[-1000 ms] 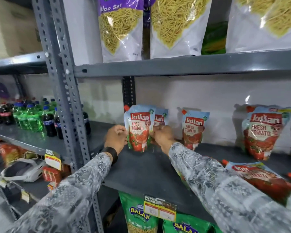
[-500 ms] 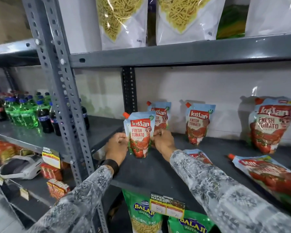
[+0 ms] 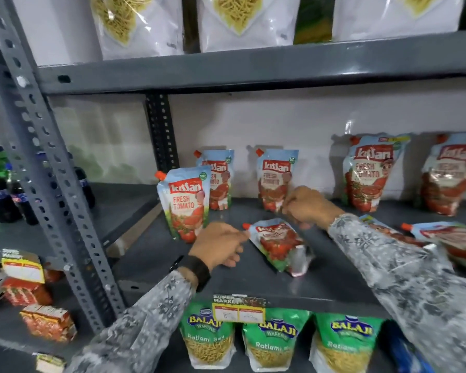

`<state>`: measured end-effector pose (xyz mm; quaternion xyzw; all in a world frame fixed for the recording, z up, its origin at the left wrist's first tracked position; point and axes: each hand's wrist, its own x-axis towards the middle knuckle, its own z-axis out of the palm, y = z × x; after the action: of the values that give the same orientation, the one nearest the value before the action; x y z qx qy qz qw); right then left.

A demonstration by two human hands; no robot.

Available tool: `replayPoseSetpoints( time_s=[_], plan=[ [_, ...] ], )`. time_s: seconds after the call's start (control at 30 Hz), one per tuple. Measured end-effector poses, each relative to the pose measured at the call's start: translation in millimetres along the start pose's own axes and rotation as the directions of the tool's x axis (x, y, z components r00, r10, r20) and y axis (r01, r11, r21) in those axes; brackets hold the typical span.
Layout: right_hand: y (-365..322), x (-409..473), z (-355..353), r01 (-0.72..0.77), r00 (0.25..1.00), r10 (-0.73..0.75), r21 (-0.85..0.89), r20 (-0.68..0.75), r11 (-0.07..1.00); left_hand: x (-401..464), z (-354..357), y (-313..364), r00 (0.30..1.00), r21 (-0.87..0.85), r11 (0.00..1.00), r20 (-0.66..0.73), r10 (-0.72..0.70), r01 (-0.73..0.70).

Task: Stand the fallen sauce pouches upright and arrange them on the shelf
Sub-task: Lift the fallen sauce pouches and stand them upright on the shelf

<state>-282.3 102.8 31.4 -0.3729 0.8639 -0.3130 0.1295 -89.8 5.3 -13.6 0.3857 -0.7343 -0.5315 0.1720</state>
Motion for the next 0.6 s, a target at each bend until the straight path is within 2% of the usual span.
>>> replayPoseSetpoints(
  time_s=[0.07, 0.1, 0.23, 0.3, 0.4, 0.5, 0.6],
  plan=[
    [22, -4, -4, -0.086, 0.993, 0.094, -0.106, 0.066, 0.991, 3, 17, 13, 0.982, 0.032, 0.993, 0.147, -0.115, 0.112],
    [29, -5, 0, -0.137, 0.984, 0.145, -0.080, 0.102, 0.987, 8, 21, 13, 0.976, 0.056, 0.990, 0.170, -0.139, 0.131],
    [50, -11, 9, -0.242, 0.966, 0.221, 0.174, 0.134, 0.954, 22, 27, 12, 0.960, 0.050, 0.981, 0.200, -0.195, 0.189],
    [54, -10, 13, -0.280, 0.958, 0.235, 0.347, 0.166, 0.895, 24, 30, 10, 0.950, -0.055, 0.970, 0.223, -0.220, 0.238],
    [61, -9, 19, -0.376, 0.926, 0.275, 0.554, 0.259, 0.743, 26, 33, 2, 0.937, -0.272, 0.911, 0.250, -0.244, 0.309],
    [59, -14, 14, -0.342, 0.938, 0.224, 0.620, 0.264, 0.706, 23, 31, 1, 0.935, -0.412, 0.852, 0.278, -0.222, 0.325],
    [46, -17, 4, -0.232, 0.972, 0.176, 0.692, 0.153, 0.684, 25, 22, 16, 0.968, -0.470, 0.853, 0.208, -0.143, 0.227]
  ],
)
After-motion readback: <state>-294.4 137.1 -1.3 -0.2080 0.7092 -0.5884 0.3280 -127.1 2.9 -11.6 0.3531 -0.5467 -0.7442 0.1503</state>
